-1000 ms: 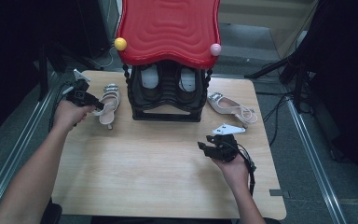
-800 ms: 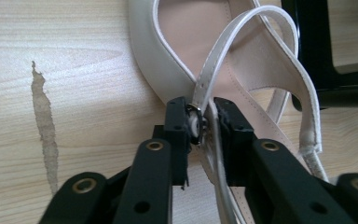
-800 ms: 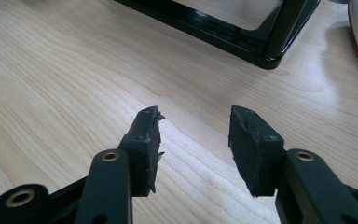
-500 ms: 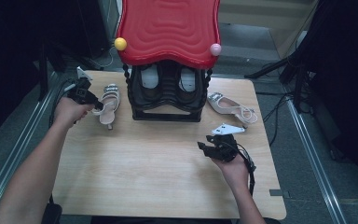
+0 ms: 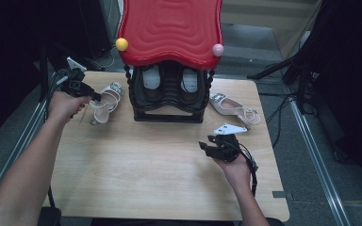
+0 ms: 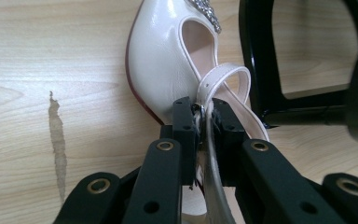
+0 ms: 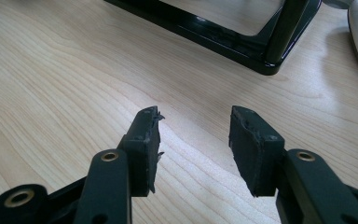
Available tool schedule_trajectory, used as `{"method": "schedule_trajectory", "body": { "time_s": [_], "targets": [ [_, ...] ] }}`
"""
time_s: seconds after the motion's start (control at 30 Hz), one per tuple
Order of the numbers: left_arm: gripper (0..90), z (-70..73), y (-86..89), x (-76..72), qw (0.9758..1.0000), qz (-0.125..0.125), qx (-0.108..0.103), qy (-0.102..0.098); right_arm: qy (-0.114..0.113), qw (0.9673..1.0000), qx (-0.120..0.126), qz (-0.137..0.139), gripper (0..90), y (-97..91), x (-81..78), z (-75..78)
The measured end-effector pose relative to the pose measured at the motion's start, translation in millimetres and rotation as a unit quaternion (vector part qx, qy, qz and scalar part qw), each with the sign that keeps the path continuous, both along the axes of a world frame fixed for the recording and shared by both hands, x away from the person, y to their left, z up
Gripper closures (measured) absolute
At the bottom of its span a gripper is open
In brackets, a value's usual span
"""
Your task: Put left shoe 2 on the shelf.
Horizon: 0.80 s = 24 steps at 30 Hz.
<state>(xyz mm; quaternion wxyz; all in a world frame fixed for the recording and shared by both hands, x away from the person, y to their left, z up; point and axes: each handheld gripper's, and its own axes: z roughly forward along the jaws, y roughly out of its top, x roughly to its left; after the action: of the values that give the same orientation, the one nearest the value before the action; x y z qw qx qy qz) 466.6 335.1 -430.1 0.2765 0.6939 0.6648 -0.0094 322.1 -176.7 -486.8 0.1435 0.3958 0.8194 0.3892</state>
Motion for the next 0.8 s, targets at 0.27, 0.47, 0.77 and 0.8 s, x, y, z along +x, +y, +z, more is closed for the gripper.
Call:
{"method": "schedule_trajectory", "body": {
  "time_s": [0.27, 0.47, 0.77, 0.8],
  "targets": [
    [83.0, 29.1, 6.7, -4.8, 0.9995, 0.005, -0.019, -0.024, 0.002, 1.0, -0.001, 0.005, 54.2, 2.5, 1.6, -0.8],
    [83.0, 55.8, 11.5, -7.8, 0.9984, 0.008, -0.03, -0.048, 0.002, 0.9999, 0.004, 0.01, 54.1, 4.2, 2.2, -0.8],
    [83.0, 99.8, 13.1, -10.8, 0.9969, 0.01, -0.04, -0.067, 0.004, 0.9999, 0.009, 0.008, 53.8, 3.1, 2.0, 0.0],
    [83.0, 105.2, 13.2, -10.9, 0.9965, 0.011, -0.04, -0.072, 0.004, 0.9999, 0.009, 0.008, 53.7, 3.0, 2.0, -0.1]
  ]
}}
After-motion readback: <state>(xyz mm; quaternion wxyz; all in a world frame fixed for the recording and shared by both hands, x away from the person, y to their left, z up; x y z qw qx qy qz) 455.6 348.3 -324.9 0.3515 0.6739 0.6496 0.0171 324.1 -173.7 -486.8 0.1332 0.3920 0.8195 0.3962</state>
